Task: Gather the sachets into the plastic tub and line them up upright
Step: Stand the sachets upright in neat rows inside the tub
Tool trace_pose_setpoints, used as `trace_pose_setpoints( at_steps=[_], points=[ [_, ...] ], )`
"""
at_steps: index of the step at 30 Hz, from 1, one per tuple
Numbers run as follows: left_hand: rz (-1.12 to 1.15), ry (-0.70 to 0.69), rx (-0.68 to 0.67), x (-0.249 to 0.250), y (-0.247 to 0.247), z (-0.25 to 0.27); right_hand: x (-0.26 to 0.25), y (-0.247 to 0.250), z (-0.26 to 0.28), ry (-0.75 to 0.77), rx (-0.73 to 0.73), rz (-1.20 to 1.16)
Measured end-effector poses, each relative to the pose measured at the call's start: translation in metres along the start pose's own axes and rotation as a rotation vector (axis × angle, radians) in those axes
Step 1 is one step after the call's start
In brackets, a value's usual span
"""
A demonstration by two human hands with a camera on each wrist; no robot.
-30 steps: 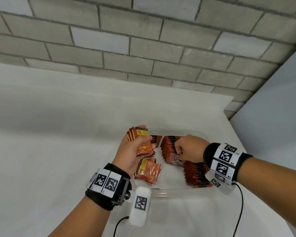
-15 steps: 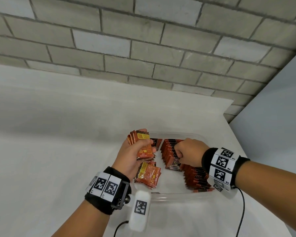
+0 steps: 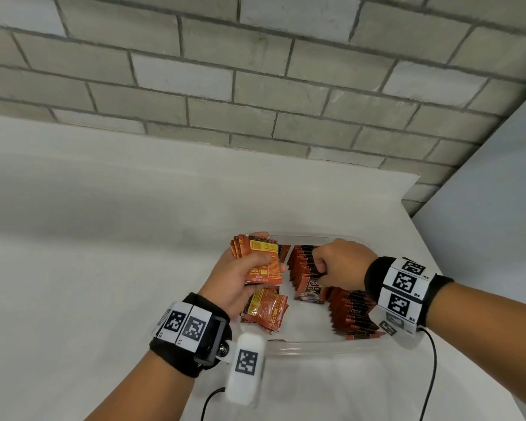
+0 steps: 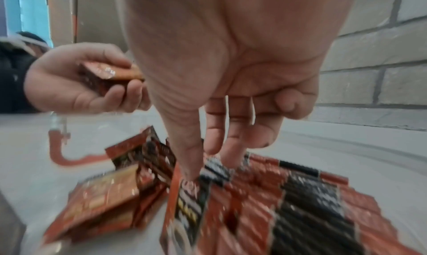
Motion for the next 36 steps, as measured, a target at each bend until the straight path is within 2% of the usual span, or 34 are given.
trace_pose_setpoints(
  at_steps=[2, 5, 7, 9, 11, 13, 17, 19, 21, 25, 27, 31, 36],
  points=[
    [0.014, -0.006, -0.029, -0.001, -0.001, 0.000, -0.002, 0.011, 0.007, 0.032, 0.071, -0.155],
    [0.021, -0.018, -0.093, 0.000, -0.006, -0.001, -0.011, 0.028, 0.022, 0.170, 0.257, -0.555],
    [0.019, -0.012, -0.132, -0.001, -0.010, -0.003, -0.021, 0.032, 0.031, 0.250, 0.253, -0.718],
    [0.033, -0.014, -0.156, -0.002, -0.013, -0.004, -0.029, 0.029, 0.034, 0.284, 0.217, -0.773],
    [0.055, -0.001, -0.156, -0.004, -0.015, -0.005, -0.030, 0.027, 0.035, 0.279, 0.255, -0.811],
    [0.083, 0.017, -0.128, -0.003, -0.016, -0.004, -0.027, 0.029, 0.037, 0.260, 0.353, -0.855],
    [0.216, 0.015, -0.035, -0.001, -0.011, -0.006, -0.026, 0.035, 0.048, 0.253, 0.650, -0.805],
    [0.270, 0.013, -0.021, -0.002, -0.010, -0.006, -0.031, 0.033, 0.052, 0.310, 0.692, -0.710],
    [0.280, 0.009, -0.056, -0.002, -0.014, -0.006, -0.037, 0.026, 0.052, 0.379, 0.663, -0.585],
    [0.284, -0.042, -0.126, -0.001, -0.018, -0.006, -0.039, 0.017, 0.047, 0.384, 0.447, -0.385],
    [0.229, -0.068, -0.108, -0.001, -0.017, -0.005, -0.036, 0.017, 0.048, 0.392, 0.418, -0.443],
    [0.094, -0.085, -0.087, -0.001, -0.019, -0.002, -0.026, 0.023, 0.045, 0.310, 0.503, -0.621],
    [-0.049, -0.051, -0.139, -0.006, -0.027, 0.000, -0.025, 0.024, 0.038, 0.300, 0.334, -0.626]
  ],
)
Point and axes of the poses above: each hand's wrist, its own z-axis away from the middle knuckle, its own y-axis out of the back of the hand, x = y × z, the point moved 2 cm from there along -z, towards the middle knuckle, and after that the axes turned 7 degrees about -x, right-handed, at the moved point
